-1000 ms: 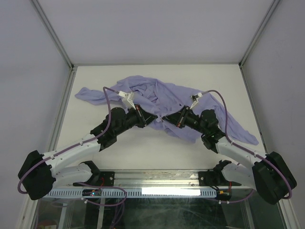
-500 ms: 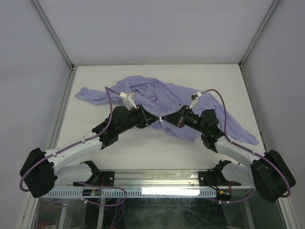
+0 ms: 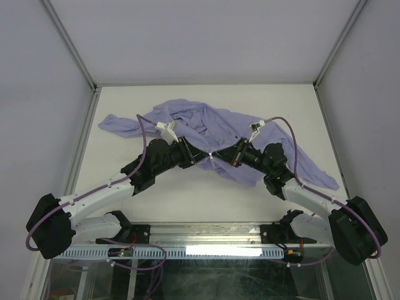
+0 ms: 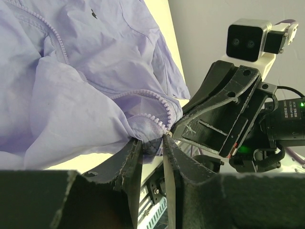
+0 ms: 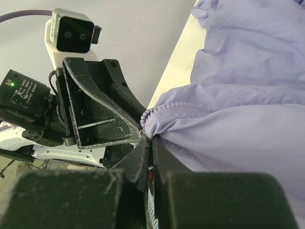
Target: Zip up the jacket
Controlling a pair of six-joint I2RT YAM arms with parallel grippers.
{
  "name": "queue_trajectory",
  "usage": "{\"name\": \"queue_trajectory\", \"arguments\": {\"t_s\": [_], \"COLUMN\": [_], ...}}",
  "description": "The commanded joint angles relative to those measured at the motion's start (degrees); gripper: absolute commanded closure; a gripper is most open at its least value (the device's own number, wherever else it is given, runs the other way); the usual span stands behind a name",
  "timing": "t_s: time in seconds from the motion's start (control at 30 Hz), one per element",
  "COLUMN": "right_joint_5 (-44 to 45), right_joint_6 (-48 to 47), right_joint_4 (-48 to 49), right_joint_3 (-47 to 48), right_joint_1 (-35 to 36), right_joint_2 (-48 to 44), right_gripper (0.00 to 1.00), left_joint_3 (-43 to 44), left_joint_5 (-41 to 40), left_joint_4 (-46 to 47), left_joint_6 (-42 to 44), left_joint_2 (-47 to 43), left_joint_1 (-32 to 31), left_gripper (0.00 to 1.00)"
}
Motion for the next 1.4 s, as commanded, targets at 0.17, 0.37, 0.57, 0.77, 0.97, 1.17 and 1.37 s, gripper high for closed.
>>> {"name": "queue_trajectory", "arguments": {"t_s": [0.17, 0.37, 0.57, 0.77, 0.97, 1.17, 1.37], "right_joint_5": [-0.78, -1.15, -1.23, -1.76, -1.76, -4.99, -5.33], "right_joint_6": [1.53, 1.72, 2.19, 2.04, 2.04, 1.17, -0.23], "right_joint_4": [6.16, 6.55, 6.9, 4.03, 2.31, 3.96, 1.59], "right_joint_3": [0.5, 0.48, 0.81, 2.73, 5.97, 8.25, 10.97], "right_joint_1": [-0.15, -0.13, -0.13, -0.13, -0.11, -0.11, -0.7], "right_joint_2": [0.4, 0.52, 0.69, 0.71, 2.54, 5.02, 4.59], "right_gripper": [1.0, 1.0, 1.0, 1.0, 1.0, 1.0, 1.0], "left_joint_3": [1.41, 0.97, 1.32, 4.05, 5.7, 7.9, 8.19], "left_joint_5": [2.03, 2.88, 4.61, 7.78, 12.71, 18.69, 19.04], "left_joint_4": [0.98, 1.46, 1.19, -2.06, -3.9, -7.52, -15.06], "left_joint_6": [-1.26, -1.56, -1.04, 3.27, 7.36, 11.37, 12.94], "left_joint_2": [-3.13, -3.68, -2.68, -1.04, 0.57, 3.15, 4.25], "left_joint_1": [1.05, 1.63, 1.88, 1.98, 1.93, 1.93, 4.2], "left_gripper": [0.75, 0.82, 0.97, 1.0, 1.0, 1.0, 1.0]}}
